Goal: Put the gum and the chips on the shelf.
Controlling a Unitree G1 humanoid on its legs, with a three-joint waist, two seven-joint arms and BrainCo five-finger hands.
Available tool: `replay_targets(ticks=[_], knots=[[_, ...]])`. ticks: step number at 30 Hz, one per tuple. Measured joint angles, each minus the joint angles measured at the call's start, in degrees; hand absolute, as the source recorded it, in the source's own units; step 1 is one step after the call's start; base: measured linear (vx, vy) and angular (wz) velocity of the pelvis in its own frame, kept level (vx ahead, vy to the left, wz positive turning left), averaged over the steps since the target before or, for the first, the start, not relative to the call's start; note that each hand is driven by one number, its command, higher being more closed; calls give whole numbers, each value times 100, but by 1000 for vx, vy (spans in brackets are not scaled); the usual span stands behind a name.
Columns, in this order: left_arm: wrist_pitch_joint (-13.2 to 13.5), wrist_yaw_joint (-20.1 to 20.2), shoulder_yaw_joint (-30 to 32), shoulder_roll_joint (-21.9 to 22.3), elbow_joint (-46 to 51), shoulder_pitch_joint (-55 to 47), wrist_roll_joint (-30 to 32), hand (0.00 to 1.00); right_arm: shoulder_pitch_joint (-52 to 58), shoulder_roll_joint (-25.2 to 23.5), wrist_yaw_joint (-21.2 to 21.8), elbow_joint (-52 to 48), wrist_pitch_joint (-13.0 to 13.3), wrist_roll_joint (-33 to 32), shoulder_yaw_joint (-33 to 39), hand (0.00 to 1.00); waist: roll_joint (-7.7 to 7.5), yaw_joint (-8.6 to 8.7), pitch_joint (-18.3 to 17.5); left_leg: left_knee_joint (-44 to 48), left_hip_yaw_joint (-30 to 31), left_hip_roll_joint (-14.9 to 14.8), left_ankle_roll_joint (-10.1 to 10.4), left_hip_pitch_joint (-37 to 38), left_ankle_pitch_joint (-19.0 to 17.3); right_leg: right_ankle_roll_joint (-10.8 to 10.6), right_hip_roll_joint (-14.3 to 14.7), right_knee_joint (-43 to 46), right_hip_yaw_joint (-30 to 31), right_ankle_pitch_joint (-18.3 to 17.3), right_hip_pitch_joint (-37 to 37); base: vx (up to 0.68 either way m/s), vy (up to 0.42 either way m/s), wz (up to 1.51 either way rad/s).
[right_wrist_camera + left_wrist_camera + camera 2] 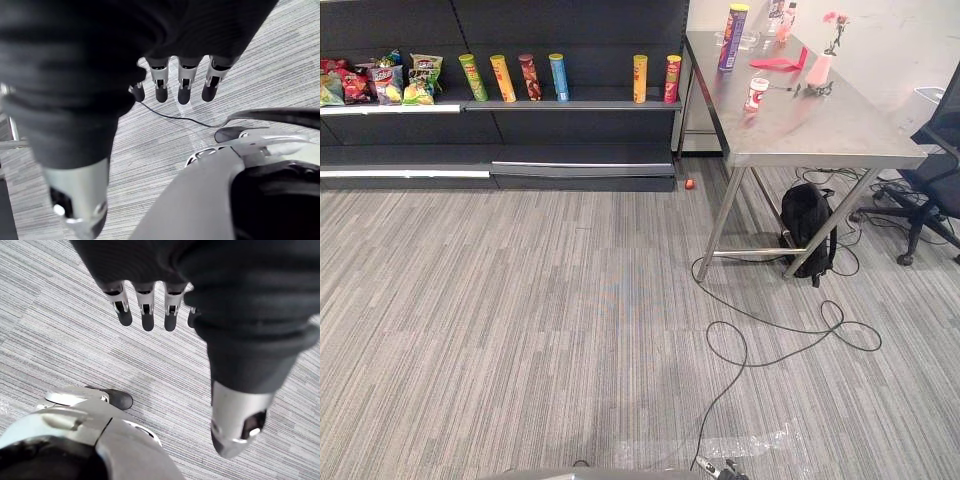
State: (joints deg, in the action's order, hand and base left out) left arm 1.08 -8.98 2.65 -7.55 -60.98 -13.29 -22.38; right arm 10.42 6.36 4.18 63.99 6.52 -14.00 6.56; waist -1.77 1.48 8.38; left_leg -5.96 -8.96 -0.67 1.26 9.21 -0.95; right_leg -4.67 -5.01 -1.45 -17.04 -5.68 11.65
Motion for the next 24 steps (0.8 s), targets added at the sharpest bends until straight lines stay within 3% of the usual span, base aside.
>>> replay_targets(ticks=[22, 24], knots=[[-15, -459, 232, 78, 88, 1, 3, 0, -30, -71, -419, -20, 14, 60, 161, 0, -34, -4, 145, 61, -19, -31, 84, 21, -60, 45, -22, 250, -5, -127, -33, -6, -2, 0], [-62, -457, 285, 67, 299, 30, -4, 0, -108, -80, -360, -70, 23, 121, 156, 0, -32, 1, 299, 975, -20, -67, 116, -438, -413, 62, -130, 604, -87, -296, -203, -31, 20, 24]])
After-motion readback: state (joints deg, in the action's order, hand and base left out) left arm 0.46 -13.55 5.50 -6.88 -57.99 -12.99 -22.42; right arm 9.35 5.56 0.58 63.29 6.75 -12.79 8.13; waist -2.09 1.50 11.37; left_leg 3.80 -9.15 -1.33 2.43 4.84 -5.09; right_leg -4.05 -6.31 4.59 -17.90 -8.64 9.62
